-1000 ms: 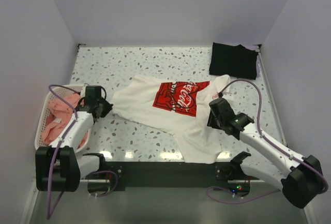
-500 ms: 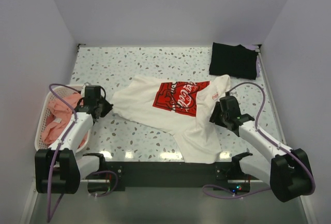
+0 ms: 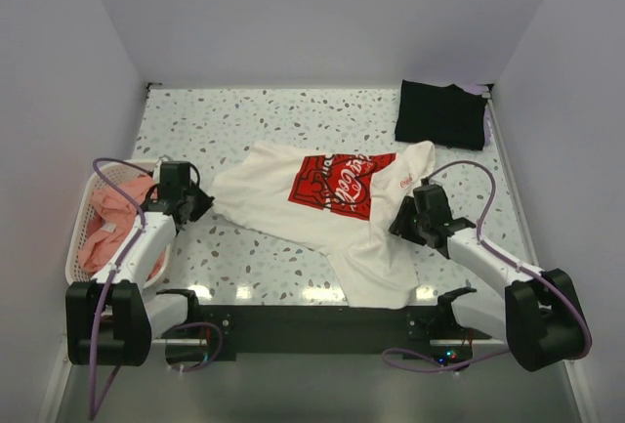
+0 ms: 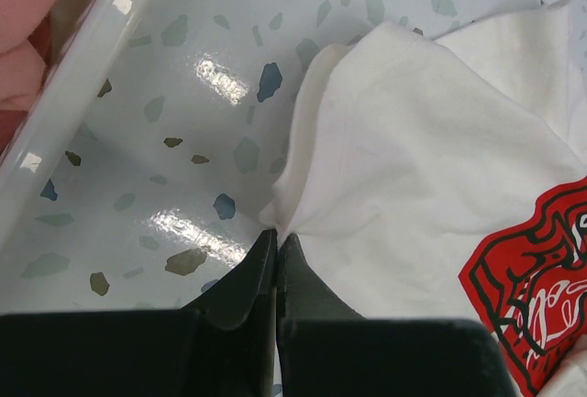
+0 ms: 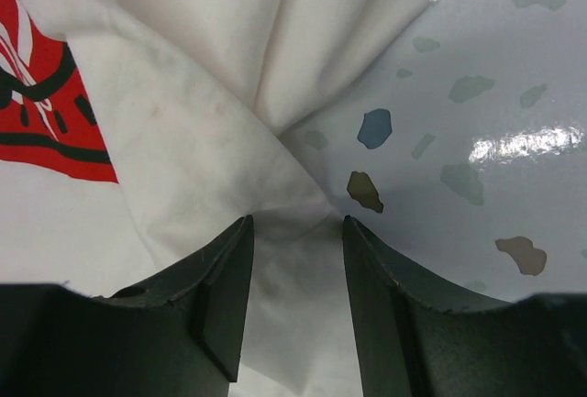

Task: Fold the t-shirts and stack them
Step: Flatten the tshirt out

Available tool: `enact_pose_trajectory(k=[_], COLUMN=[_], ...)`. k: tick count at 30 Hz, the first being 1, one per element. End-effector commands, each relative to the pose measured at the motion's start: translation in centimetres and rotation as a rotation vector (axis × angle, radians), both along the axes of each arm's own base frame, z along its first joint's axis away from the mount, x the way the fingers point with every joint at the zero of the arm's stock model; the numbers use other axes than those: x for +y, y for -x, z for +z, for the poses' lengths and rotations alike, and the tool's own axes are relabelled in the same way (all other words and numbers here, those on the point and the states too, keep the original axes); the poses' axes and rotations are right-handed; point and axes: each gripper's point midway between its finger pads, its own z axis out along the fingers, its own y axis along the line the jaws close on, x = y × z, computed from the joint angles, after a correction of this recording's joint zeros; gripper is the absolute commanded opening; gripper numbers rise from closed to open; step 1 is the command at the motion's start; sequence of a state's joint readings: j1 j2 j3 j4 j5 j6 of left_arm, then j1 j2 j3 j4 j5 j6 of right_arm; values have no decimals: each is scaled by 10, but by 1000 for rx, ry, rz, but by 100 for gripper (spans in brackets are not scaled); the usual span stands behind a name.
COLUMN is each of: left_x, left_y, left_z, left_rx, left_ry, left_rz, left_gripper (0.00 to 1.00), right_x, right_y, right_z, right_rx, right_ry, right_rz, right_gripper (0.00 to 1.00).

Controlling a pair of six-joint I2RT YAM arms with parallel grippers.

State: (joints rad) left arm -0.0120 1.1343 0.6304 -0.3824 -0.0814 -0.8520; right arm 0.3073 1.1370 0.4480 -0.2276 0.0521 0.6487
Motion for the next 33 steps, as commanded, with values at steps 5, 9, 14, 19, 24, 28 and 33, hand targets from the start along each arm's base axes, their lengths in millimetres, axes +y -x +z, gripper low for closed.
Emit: enact_pose_trajectory(k=[5, 9, 14, 19, 24, 28, 33], left_x=[3, 2, 4, 4, 6, 6, 4], left_y=[-12, -12, -12, -14, -15, -13, -10], left_z=[18, 18, 24, 37, 56, 72, 80], left_rx=[-72, -73, -82, -113, -149, -185, -208], left_ry=[-6, 0, -9, -14, -28, -36, -26], left_rz=[1, 0, 2, -2, -7, -10, -19], left_gripper=[0, 0, 0, 0, 0, 0, 0], right_x=[5, 8, 6, 2, -11, -17, -15], right_y=[0, 1, 2, -5, 4, 8, 9], right_z=[-7, -14, -6, 55, 115, 157, 127], right_rx=[16, 39, 49, -97, -215, -300, -223], right_ry=[-47, -61, -38, -49, -29, -23, 3], right_rz=[-40, -33, -30, -24, -36, -34, 0], right_gripper=[49, 36, 3, 0, 0, 0, 12])
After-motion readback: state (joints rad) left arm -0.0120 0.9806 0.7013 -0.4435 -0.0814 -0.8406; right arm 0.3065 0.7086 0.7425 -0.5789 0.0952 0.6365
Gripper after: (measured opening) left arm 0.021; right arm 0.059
